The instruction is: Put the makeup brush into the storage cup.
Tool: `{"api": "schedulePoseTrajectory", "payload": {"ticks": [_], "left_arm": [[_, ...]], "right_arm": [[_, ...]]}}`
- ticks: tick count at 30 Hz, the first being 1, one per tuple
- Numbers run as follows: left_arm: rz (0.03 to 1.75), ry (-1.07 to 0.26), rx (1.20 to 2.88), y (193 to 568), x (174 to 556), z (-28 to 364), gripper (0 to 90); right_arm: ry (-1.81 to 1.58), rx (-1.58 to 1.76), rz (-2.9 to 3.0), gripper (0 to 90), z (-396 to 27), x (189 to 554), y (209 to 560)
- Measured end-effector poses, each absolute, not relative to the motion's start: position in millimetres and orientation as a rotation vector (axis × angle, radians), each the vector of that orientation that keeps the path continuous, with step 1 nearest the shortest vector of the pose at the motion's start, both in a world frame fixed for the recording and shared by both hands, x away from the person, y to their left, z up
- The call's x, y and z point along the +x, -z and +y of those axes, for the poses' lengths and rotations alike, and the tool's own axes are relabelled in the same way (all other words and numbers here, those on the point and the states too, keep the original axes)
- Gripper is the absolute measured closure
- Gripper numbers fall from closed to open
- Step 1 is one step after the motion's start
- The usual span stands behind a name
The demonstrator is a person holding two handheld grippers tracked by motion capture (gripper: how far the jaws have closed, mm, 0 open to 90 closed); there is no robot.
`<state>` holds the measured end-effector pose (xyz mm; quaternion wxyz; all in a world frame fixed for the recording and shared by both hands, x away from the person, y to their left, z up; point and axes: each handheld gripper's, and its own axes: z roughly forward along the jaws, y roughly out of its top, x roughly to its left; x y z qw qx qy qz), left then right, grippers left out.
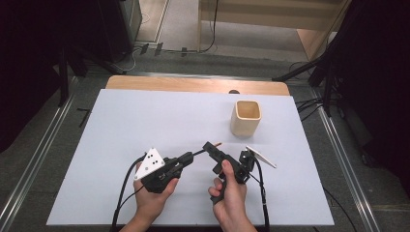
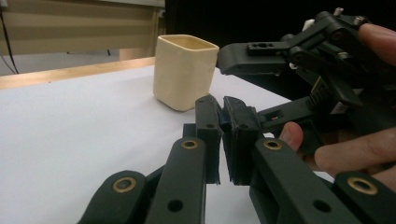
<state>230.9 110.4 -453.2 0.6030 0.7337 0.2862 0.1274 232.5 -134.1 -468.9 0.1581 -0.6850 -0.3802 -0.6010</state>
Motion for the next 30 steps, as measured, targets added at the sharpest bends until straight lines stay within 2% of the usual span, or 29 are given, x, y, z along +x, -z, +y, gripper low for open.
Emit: {"api": "schedulePoseTrajectory", "payload": {"ticks": [5,6,14,15,17,18,19,20,21,22,24,26,27,28,30], "left_arm": [[0.653,-0.294,1.705,454,229,108,86.7],[0.651,-0.295,1.703,454,228,107,86.7],[0.639,-0.295,1.703,454,227,107,86.7],[0.635,-0.284,1.701,454,228,107,86.7],[0.633,-0.251,1.715,454,231,107,84.6],[0.612,-0.24,1.727,455,233,106,84.6],[0.592,-0.294,1.728,456,235,103,54.3],[0.592,-0.294,1.728,456,235,103,40.3],[0.588,-0.304,1.734,456,237,102,40.3],[0.601,-0.269,1.744,456,239,102,24.8],[0.636,-0.216,1.747,456,243,105,13.4],[0.621,-0.186,1.747,457,246,111,13.4],[0.598,-0.181,1.748,457,247,114,9.9],[0.585,-0.171,1.744,457,247,117,0.0],[0.566,-0.175,1.744,456,248,123,0.0]], "right_arm": [[1.708,-1.964,-1.065,42.1,-136,234,472],[1.696,-1.956,-1.049,46.9,-137,235,473],[1.692,-1.926,-1.011,60.5,-139,237,479],[1.696,-1.919,-1.01,63.3,-139,237,479],[1.769,-1.883,-0.998,79.3,-143,235,480],[1.769,-1.883,-0.998,79.3,-143,235,480],[1.824,-1.856,-1.009,83.4,-148,235,477],[1.824,-1.856,-1.009,83.4,-148,235,477],[1.859,-1.849,-1.03,83.5,-151,235,475],[1.936,-1.868,-1.128,83.5,-156,235,468],[1.961,-1.883,-1.173,83.5,-159,234,465],[1.995,-1.893,-1.257,83.6,-162,234,459],[2.008,-1.902,-1.297,83.6,-162,234,457],[2.033,-1.922,-1.396,83.6,-162,233,452],[2.044,-1.939,-1.443,83.6,-162,232,450]]}}
